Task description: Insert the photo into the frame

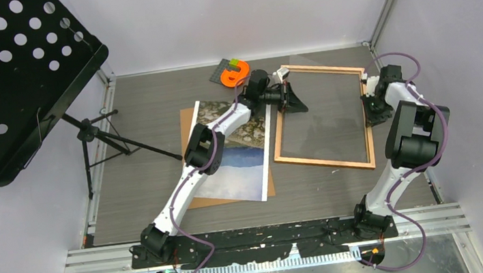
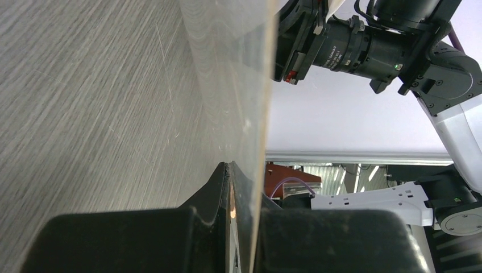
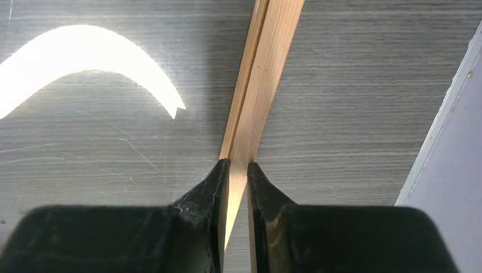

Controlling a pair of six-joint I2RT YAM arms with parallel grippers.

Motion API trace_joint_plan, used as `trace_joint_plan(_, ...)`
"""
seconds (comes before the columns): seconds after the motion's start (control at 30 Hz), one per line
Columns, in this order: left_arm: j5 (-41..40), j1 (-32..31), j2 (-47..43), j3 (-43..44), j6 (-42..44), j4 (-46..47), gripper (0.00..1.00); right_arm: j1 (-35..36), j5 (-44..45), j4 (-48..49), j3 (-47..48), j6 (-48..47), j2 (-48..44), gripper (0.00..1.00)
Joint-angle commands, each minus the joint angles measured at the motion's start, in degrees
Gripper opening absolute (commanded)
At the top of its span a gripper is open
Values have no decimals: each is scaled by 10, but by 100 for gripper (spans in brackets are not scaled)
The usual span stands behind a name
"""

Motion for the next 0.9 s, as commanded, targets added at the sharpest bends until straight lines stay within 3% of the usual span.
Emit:
trace_joint_plan(0.0,61,-52,-16,-12,-16,25,5,26,-149,32,-2,26,35,6)
trace_joint_plan(0.17,69,-52,-29,-42,-24,38,18,25,-149,32,0,22,36,6)
trace_joint_plan(0.3,74,-53,-19,-11,-5,-1,25,26,-145,32,2,18,39,6)
trace_joint_plan(0.87,78,-55,-49,-56,28,-16,27,50,-127,29,5,-9,38,6)
